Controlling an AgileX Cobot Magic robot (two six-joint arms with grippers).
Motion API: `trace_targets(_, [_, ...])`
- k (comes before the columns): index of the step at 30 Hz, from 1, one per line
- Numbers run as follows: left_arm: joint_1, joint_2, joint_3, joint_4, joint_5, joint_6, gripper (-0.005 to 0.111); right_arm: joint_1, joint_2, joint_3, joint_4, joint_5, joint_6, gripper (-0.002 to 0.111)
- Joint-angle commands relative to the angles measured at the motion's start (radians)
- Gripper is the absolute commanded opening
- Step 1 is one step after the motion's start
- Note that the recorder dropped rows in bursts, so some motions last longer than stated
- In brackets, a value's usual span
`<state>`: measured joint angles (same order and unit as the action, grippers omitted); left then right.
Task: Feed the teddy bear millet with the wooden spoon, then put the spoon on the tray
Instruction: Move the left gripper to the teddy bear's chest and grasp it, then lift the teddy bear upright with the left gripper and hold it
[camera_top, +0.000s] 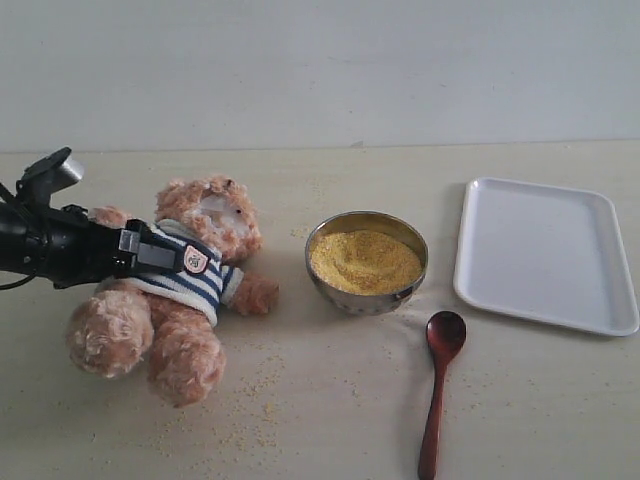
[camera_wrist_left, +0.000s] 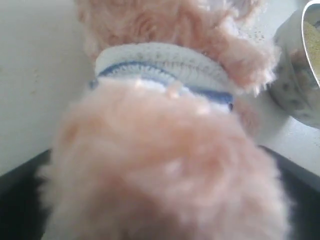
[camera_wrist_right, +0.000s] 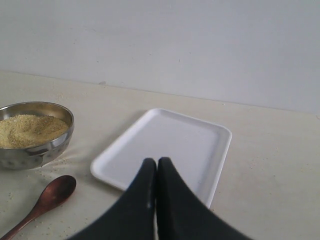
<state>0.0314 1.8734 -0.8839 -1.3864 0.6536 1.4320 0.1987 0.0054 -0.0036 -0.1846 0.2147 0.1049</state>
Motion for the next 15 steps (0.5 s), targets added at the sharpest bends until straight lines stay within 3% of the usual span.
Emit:
trace_targets(1, [-0.03,0.039,-0.017,-0.016,-0.015,0.008,0.09,0.0,-0.005,0.004,-0.004,-0.009,-0.002,0.0])
trace_targets(4, [-0.03,0.048,-0.017,-0.023,-0.03,0.004,0.088,0.0,-0.005,0.004,-0.004,-0.009,-0.004,0.0])
trace_targets(6, [-0.025,0.044,-0.017,-0.021,-0.037,-0.021,0.075,0.0,-0.005,0.004,-0.004,-0.009,-0.004,0.0])
trace_targets(8, [-0.015,0.031,-0.017,-0.006,-0.035,-0.051,0.055,0.0,-0.005,0.004,-0.004,-0.009,-0.004,0.0])
trace_targets(9, [0.003,0.01,-0.017,0.02,-0.022,-0.094,0.025,0.0,-0.005,0.004,-0.004,-0.009,-0.004,0.0])
trace_targets(10, [0.013,-0.005,-0.017,0.032,-0.002,-0.102,0.012,0.0,-0.005,0.004,-0.004,-0.009,-0.001,0.0])
trace_targets(15, [0.178,-0.188,-0.001,0.1,0.308,-0.135,0.005,0.0,-0.005,0.004,-0.004,-0.009,-0.004,0.0])
